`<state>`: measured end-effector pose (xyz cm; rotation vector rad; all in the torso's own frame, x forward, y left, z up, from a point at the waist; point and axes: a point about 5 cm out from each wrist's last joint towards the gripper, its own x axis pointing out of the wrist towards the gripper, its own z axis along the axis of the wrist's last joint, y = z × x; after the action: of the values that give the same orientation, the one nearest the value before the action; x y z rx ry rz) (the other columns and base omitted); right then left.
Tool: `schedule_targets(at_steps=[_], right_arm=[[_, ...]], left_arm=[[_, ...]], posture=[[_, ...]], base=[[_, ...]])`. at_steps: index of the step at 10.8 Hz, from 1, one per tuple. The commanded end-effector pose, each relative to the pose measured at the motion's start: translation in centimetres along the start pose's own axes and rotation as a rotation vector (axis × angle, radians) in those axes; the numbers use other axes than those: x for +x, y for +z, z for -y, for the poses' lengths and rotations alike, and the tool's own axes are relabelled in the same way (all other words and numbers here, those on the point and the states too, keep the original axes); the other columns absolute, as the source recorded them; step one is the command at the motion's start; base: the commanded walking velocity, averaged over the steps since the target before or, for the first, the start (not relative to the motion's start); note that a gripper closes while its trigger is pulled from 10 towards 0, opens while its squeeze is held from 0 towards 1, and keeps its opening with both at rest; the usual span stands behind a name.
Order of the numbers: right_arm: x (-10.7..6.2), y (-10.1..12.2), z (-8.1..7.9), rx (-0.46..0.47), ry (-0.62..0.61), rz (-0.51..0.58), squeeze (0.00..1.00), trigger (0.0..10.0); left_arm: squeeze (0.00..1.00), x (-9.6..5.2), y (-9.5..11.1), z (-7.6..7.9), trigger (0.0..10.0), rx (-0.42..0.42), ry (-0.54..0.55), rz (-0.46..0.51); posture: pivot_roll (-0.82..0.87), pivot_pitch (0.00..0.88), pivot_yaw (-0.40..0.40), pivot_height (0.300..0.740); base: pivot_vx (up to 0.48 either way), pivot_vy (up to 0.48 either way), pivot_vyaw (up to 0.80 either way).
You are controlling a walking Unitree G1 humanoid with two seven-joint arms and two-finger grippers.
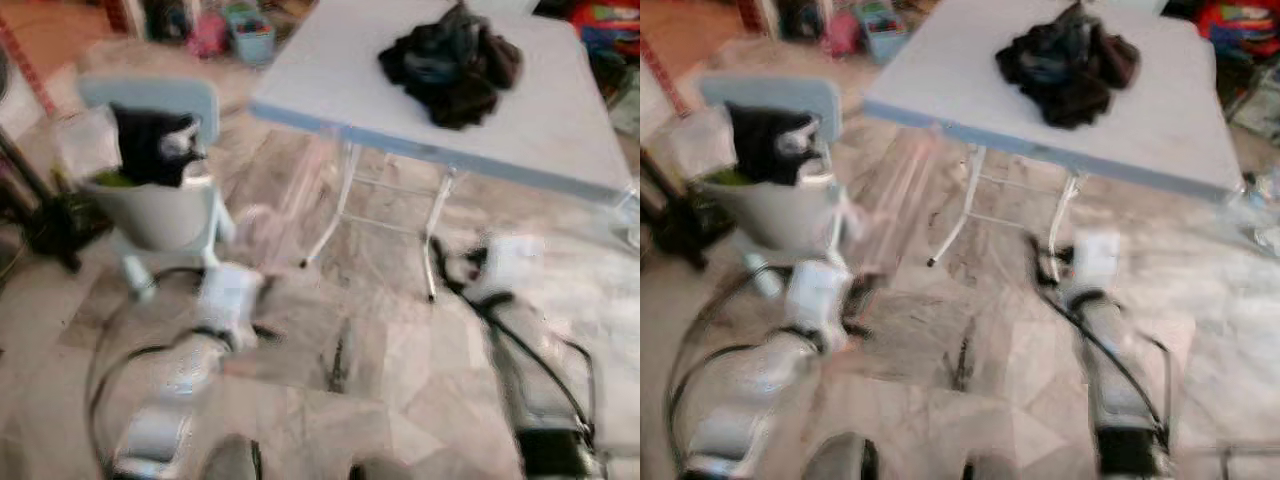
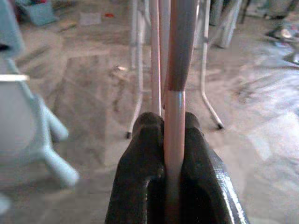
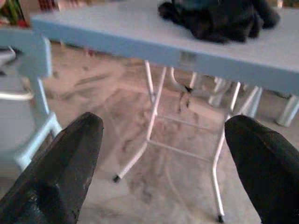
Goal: Hang hanger
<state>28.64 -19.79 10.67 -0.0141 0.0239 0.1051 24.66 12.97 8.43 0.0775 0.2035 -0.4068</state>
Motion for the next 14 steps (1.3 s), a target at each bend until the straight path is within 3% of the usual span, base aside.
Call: schedule_targets(at_steps=[1,3,9,14], right_arm=[[-0.6,-0.4,1.2,-0.009,-0.039,-0.020,0.00,10.0],[-0.8,-0.5,1.3,-0.008,-0.045,-0.021,0.00,10.0],[-0.8,-0.5,1.3,-0.014,-0.039,-0.020,0.00,10.0],[-0.7,-0.5,1.3,-0.017,-0.037,-0.020,0.00,10.0]], left_arm=[[0.00,0.3,0.5,0.8,10.0,-0.004,-0.026,0.022],[0.00,0.3,0.6,0.7,10.0,0.005,-0.024,0.024],[0.00,0.5,0.7,0.0,10.0,0.015,-0.016,0.045],[0.00,0.2,1.4,-0.2,10.0,-0.012,-0.044,0.112]], posture=[[-0.02,0.113,-0.068,0.740],[-0.02,0.113,-0.068,0.740],[-0.03,0.110,-0.072,0.740],[-0.03,0.107,-0.075,0.740]], base=[[0.000,0.480,-0.41],[0.000,0.480,-0.50],[0.000,0.480,0.00],[0.111,0.000,0.00]])
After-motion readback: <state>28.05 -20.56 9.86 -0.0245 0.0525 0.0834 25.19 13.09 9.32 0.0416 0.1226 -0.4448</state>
